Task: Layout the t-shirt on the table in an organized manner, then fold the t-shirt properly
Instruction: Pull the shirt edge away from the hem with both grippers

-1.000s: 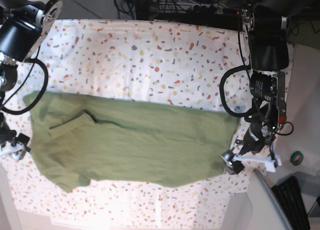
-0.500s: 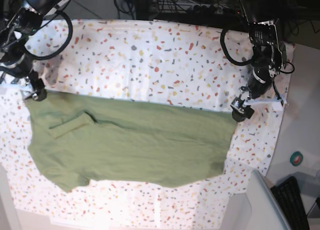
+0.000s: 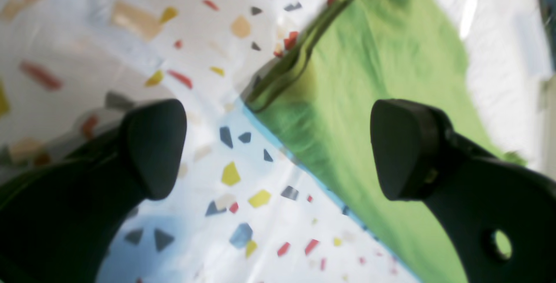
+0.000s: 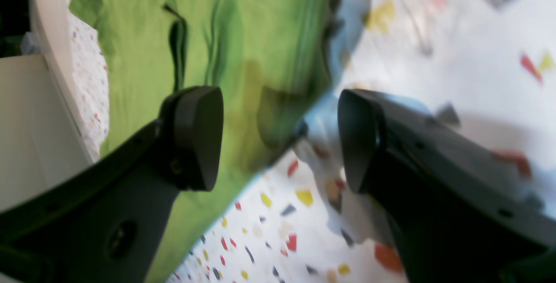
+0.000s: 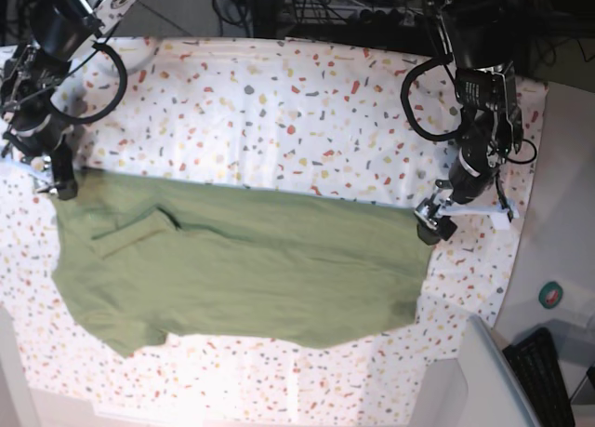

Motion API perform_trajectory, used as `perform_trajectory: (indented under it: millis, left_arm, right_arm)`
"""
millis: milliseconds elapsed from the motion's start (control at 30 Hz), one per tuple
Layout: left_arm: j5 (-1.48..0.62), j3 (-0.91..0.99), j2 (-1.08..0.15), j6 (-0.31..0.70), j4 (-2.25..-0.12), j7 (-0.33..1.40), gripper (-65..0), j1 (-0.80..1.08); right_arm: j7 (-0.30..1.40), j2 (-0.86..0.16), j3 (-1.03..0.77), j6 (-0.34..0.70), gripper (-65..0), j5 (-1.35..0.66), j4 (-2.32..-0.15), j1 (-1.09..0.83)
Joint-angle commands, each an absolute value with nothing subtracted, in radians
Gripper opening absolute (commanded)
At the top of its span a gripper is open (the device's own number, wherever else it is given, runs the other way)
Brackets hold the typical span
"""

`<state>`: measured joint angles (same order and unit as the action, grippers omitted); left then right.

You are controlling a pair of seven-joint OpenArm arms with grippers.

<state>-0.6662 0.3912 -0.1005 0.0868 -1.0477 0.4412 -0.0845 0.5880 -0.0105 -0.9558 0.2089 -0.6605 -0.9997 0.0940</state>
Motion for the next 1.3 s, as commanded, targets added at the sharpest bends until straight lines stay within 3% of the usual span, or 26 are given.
perform_trajectory:
  millis: [0,400,500,533,633,800,900,1033,1167,1267]
  left_arm:
    - [-0.659,0.377,-0.094,0.082,-1.046,0.464,0.0,-0.108]
    - [-0.645,0.364,-0.071,0.084,-0.914,0.467,0.0,-0.225]
    - [-0.645,0.364,-0.067,0.084,-0.912,0.467,0.0,-0.225]
    - [-0.645,0.364,-0.067,0.084,-0.912,0.467,-3.6,-0.223]
    - [-0.645,0.364,-0.07,0.085,-0.911,0.467,-26.7,-0.223]
    - [-0.645,0.297,-0.094,0.085,-0.855,0.469,-64.2,-0.251]
    - [-0.65,0.236,-0.111,0.085,-0.845,0.466,-65.0,-0.251]
    - [-0.651,0.234,-0.127,0.085,-0.846,0.473,-65.0,-0.249]
    - [-0.653,0.223,-0.156,0.082,-0.944,0.481,-65.0,-0.177]
    - [-0.648,0.237,-0.16,0.081,-1.096,0.582,-65.0,-0.087]
  right_arm:
    - [0.601,-0.024,-0.954,0.182,-25.4,-0.625,-0.974,0.104]
    - [0.542,-0.051,-0.954,0.182,-25.5,-0.625,-0.911,0.148]
    - [0.547,-0.05,-0.954,0.182,-29.4,-0.625,-0.911,0.148]
    - [0.547,-0.05,-0.954,0.182,-31.8,-0.625,-0.911,0.148]
    - [0.547,-0.05,-0.952,0.182,-36.5,-0.624,-0.911,0.145]
    - [0.584,-0.05,-0.952,0.182,-36.9,-0.575,-0.912,0.136]
    - [0.579,-0.047,-0.952,0.186,-39.0,-0.524,-0.912,0.137]
    - [0.581,-0.058,-0.954,0.189,-65.0,-0.524,-0.918,0.139]
    - [0.602,-0.084,-0.961,0.189,-65.0,-0.524,-0.921,0.131]
    - [0.661,-0.099,-0.955,0.189,-65.0,-0.524,-0.98,0.09]
